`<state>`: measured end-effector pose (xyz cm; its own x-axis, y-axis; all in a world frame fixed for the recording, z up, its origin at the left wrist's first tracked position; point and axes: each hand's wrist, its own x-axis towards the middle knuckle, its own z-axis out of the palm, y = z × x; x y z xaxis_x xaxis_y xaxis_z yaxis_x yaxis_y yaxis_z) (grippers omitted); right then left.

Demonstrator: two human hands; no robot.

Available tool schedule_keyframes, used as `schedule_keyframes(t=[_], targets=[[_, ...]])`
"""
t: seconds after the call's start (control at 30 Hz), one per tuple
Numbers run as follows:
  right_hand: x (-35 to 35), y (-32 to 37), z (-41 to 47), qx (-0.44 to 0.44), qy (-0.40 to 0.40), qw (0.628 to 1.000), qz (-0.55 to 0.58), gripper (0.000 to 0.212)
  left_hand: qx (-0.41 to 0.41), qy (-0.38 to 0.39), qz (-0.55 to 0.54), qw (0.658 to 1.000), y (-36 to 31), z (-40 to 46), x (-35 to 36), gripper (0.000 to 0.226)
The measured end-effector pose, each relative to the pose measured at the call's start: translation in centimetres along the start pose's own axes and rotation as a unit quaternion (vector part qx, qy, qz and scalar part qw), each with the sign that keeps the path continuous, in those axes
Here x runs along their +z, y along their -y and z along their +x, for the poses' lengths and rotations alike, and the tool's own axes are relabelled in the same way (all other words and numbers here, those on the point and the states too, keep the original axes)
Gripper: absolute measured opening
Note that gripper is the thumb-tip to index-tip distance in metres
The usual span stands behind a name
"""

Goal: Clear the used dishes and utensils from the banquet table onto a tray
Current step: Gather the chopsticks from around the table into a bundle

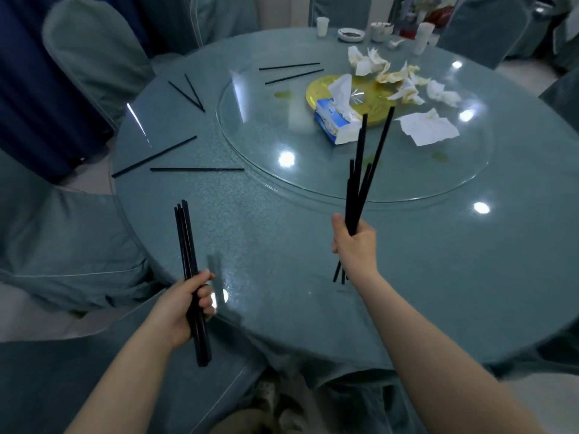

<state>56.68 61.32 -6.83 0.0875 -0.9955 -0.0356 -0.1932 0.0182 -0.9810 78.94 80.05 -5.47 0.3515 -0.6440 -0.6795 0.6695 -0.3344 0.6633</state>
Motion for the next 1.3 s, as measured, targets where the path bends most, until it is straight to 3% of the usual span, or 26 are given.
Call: schedule_keyframes(t=[0.4,0.67,0.93,1.1,1.17,1.3], targets=[[-1.0,-3.8,-1.7,-0.018,0.010,1.000,-0.021,0.037,0.028,-0.013,-0.012,0.999,2.7,-1.0,-0.6,0.014],[-1.9,-9.2,-4.3,0.055,0.044,0.992,-0.108,0.037,0.056,-0.021,-0.013,0.998,3.3,-2.3,-1.5,0.018],[2.3,-2.3,-5.4,-0.039,0.174,0.969,-0.168,0.049,0.106,-0.071,-0.075,0.989,1.5,-8.3,-2.0,0.038],[6.8,3.7,-7.8,-0.094,0.247,0.948,-0.178,0.048,0.154,-0.080,-0.193,0.966,-0.6,-11.5,-3.3,0.046],[8.9,6.4,-9.5,-0.120,0.279,0.933,-0.193,0.048,0.188,-0.098,-0.222,0.952,-1.5,-13.0,-4.7,0.051],[13.2,11.9,-13.9,-0.171,0.372,0.885,-0.220,0.038,0.240,-0.148,-0.257,0.924,-2.9,-16.4,-8.0,0.041]])
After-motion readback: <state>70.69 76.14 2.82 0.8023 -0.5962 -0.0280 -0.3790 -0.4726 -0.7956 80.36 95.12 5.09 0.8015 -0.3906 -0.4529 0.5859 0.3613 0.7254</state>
